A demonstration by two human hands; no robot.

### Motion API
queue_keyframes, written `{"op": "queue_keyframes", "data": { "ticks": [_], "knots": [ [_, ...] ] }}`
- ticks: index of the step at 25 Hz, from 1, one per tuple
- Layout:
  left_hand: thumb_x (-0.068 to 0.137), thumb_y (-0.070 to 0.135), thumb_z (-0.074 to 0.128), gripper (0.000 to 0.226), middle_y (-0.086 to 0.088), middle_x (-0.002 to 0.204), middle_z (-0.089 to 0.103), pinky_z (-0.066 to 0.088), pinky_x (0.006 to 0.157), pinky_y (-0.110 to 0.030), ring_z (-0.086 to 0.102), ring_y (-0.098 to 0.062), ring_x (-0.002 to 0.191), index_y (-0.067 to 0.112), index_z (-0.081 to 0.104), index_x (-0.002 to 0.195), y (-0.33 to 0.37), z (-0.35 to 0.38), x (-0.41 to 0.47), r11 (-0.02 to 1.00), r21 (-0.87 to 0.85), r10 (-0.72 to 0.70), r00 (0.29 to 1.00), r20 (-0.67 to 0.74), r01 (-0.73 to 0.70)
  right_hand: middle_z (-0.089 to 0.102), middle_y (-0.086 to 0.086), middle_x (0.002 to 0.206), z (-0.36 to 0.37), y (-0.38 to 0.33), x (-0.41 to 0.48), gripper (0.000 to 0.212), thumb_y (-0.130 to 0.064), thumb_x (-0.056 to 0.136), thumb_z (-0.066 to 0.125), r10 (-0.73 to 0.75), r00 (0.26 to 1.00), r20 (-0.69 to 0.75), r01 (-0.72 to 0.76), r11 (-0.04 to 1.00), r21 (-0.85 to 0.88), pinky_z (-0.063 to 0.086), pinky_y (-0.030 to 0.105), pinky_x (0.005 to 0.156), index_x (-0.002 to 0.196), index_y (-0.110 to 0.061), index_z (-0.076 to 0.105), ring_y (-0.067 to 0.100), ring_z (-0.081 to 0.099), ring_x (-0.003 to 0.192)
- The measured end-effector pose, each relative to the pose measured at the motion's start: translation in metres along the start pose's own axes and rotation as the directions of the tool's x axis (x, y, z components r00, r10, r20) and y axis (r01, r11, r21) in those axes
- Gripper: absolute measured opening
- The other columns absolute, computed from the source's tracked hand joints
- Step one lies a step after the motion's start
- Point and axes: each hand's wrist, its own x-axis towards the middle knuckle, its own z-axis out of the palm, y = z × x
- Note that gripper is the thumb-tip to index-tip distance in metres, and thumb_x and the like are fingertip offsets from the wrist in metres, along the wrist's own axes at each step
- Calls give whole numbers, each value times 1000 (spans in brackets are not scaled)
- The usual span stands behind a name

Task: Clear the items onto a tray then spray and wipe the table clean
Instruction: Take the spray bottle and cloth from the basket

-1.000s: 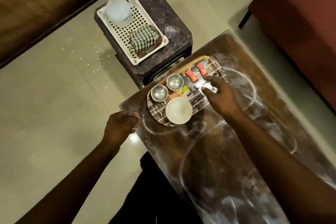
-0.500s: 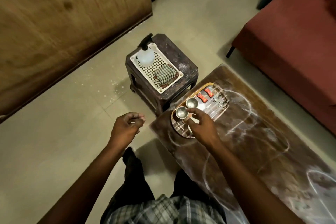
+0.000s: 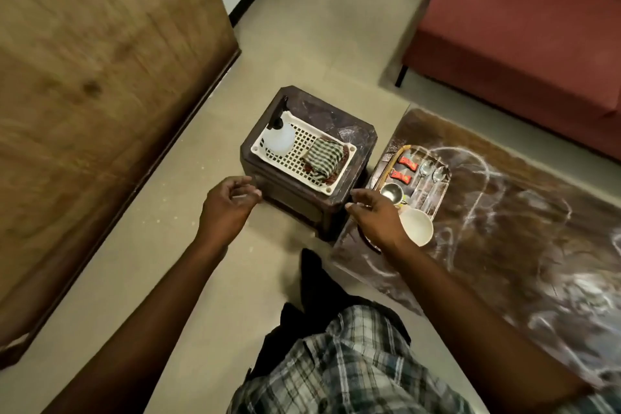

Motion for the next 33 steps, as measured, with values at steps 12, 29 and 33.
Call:
{"op": "queue_keyframes", "data": {
  "ticks": [12, 29, 33],
  "knots": [
    [82, 35, 93, 119, -4, 176, 32, 36, 119, -32, 40, -23, 156, 34, 14, 171, 10, 27, 221, 892, 375, 178, 960, 219, -251, 71, 8, 131, 75, -35, 159, 52, -26, 92, 78, 376, 912, -164, -358, 925, 130, 64, 47, 88, 139, -12, 59, 31, 75, 104],
    [105, 45, 65, 78, 1, 175, 35, 44, 122, -56, 43, -28, 157, 27, 27, 170, 16, 72, 318, 668, 351, 271, 654, 706, -656, 73, 4, 95, 129, -25, 214, 23, -21, 92, 75, 568, 744, -351, -463, 818, 343, 63, 44, 87, 81, -23, 55, 27, 72, 93],
    [110, 45, 54, 67, 4, 171, 43, 45, 123, -51, 47, -19, 153, 30, 28, 170, 44, 69, 293, 690, 286, 282, 612, 739, -664, 65, 12, 94, 106, -60, 185, 14, -13, 98, 64, 515, 815, -266, -227, 705, 672, 61, 48, 81, 91, -17, 52, 27, 64, 87]
  ]
}}
